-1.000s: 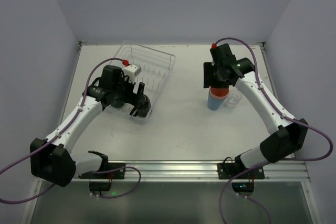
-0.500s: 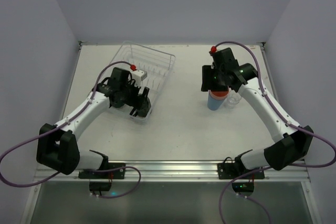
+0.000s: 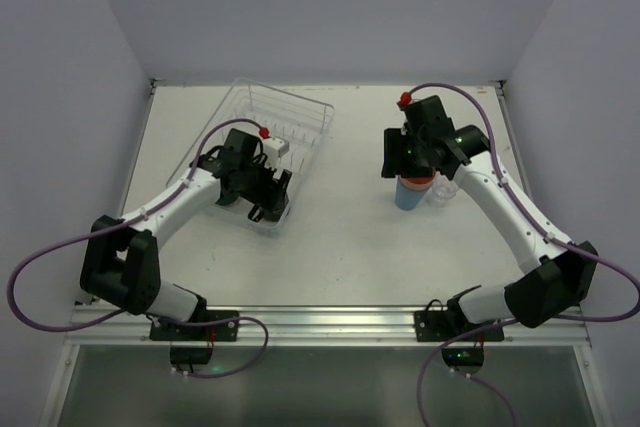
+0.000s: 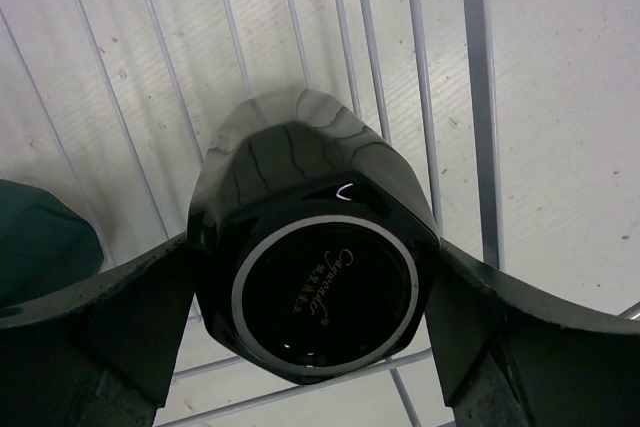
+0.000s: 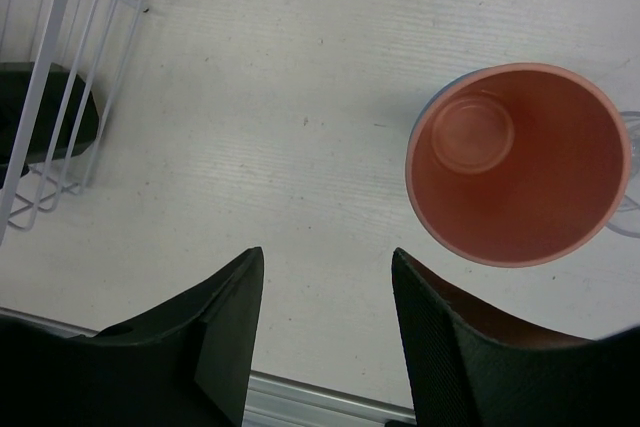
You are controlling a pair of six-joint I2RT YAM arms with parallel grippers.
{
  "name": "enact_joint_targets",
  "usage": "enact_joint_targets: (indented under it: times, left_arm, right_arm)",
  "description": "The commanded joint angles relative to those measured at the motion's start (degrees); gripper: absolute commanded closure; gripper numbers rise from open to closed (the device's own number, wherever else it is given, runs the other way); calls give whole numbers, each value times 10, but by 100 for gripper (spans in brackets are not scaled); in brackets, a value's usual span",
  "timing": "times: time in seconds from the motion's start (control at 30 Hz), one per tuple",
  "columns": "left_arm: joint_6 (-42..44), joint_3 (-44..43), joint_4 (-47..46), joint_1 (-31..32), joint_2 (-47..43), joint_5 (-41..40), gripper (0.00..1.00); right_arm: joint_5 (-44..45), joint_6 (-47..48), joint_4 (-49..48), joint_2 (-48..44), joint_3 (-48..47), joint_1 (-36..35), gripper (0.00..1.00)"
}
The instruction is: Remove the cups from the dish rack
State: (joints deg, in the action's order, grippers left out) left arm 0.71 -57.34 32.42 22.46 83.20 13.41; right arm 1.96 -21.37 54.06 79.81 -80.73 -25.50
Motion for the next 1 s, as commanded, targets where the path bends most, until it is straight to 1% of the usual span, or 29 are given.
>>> enact_joint_targets:
  times: [0.0,0.3,0.37,0.43,0.47,0.83,0.93,0.97]
  left_arm:
    - [14,-29,-8,7,10,-29,11]
    - [8,-46,-9,14,27,-39,10]
    - [8,-49,-8,14,30,-41,7]
    - [4,-51,-5,14,33,-43,1]
    - [3,-53,-7,14,34,-44,0]
    - [-1,-64,-26,14,37,-65,0]
    - [-1,-66,-33,14,39,-45,0]
    - [-19,-66,-36,14,38,-42,0]
  right_arm:
    - [-13,8,-19,-17,8,-3,43]
    - [-16,9,-19,-19,9,-2,43]
    - [-17,10,-19,-19,9,-2,43]
    - [-17,11,-19,-16,9,-2,43]
    - [-17,11,-20,-16,10,-2,43]
    - [-17,14,-26,-9,15,-3,42]
    - [-17,15,-26,-7,17,-2,42]
    - [-17,16,-27,-6,20,-2,42]
